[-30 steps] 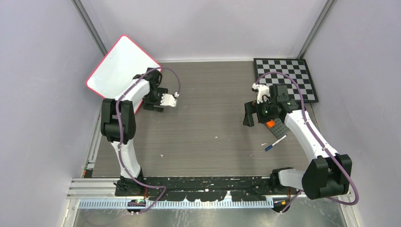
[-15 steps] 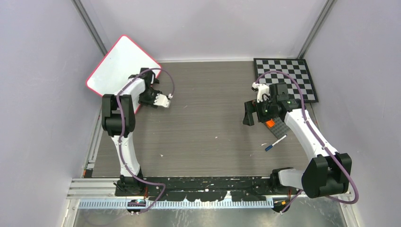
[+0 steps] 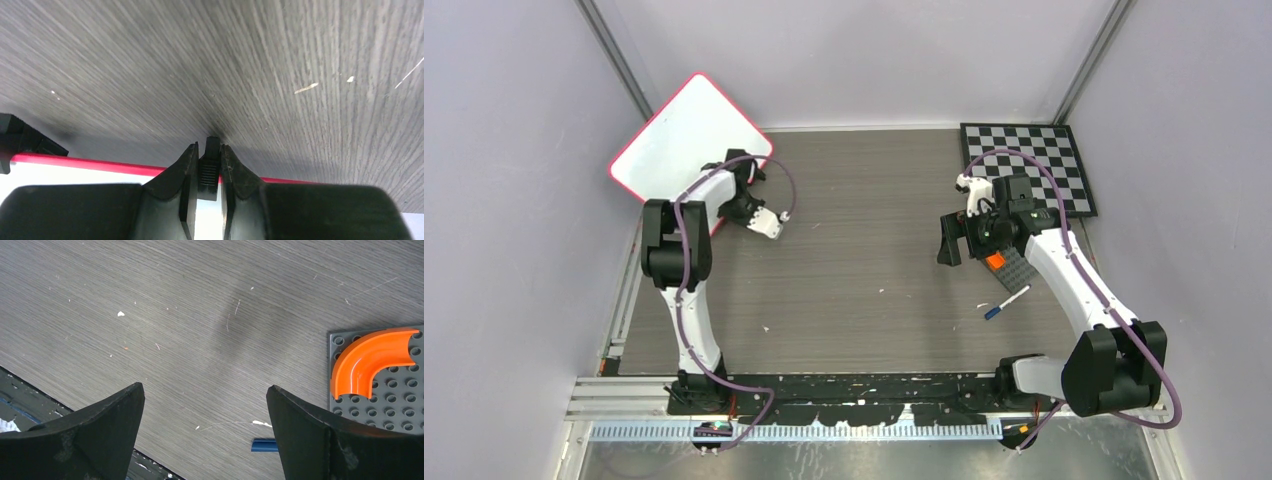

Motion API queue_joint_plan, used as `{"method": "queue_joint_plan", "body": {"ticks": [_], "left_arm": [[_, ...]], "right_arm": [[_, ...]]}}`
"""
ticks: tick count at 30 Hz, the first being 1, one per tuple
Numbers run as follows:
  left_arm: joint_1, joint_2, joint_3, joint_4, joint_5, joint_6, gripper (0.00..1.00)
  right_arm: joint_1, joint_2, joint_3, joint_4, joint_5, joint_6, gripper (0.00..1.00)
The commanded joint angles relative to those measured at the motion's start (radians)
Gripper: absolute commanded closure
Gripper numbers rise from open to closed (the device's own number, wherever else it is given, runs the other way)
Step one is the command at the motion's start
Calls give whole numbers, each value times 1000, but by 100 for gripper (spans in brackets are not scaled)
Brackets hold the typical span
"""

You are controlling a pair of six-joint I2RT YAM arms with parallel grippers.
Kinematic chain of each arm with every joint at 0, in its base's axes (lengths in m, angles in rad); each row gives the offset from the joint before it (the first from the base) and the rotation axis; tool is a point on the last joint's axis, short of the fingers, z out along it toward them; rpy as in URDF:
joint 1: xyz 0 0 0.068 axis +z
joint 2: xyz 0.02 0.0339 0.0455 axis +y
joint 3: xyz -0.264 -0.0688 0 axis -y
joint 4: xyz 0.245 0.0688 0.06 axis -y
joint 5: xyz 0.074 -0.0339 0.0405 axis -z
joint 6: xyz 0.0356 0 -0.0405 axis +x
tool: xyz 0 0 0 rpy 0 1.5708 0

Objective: Write a sentence on the whiteboard
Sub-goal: Move the whiteboard stand to the center of the board.

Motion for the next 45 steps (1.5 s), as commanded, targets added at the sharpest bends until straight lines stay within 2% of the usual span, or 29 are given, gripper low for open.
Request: {"method": "queue_joint_plan", "body": {"ticks": [1, 8, 18, 27, 35, 39, 45], "left_arm": [[-62, -80, -31, -14, 19, 46, 94], [-186, -176, -138, -32, 5, 22, 97], [-493, -289, -246, -112, -36, -138, 99], [-804, -257, -238, -217, -149, -413, 99], [-1018, -234, -225, -298, -131, -617, 97], [-1107, -222, -254, -288, -131, -688, 96], [-1156, -211, -307, -244, -144, -699, 95]], "right_arm": [[0, -9, 46, -11, -18, -14, 4], [0, -40, 57, -17, -6, -8, 4], [-14, -111, 63, -13, 61, 38, 1], [-91, -171, 88, -83, 36, 41, 0], [-167, -206, 145, -210, 21, -25, 0], [-178, -216, 156, -275, 18, -63, 1], [-179, -235, 154, -354, 42, -125, 1]]}}
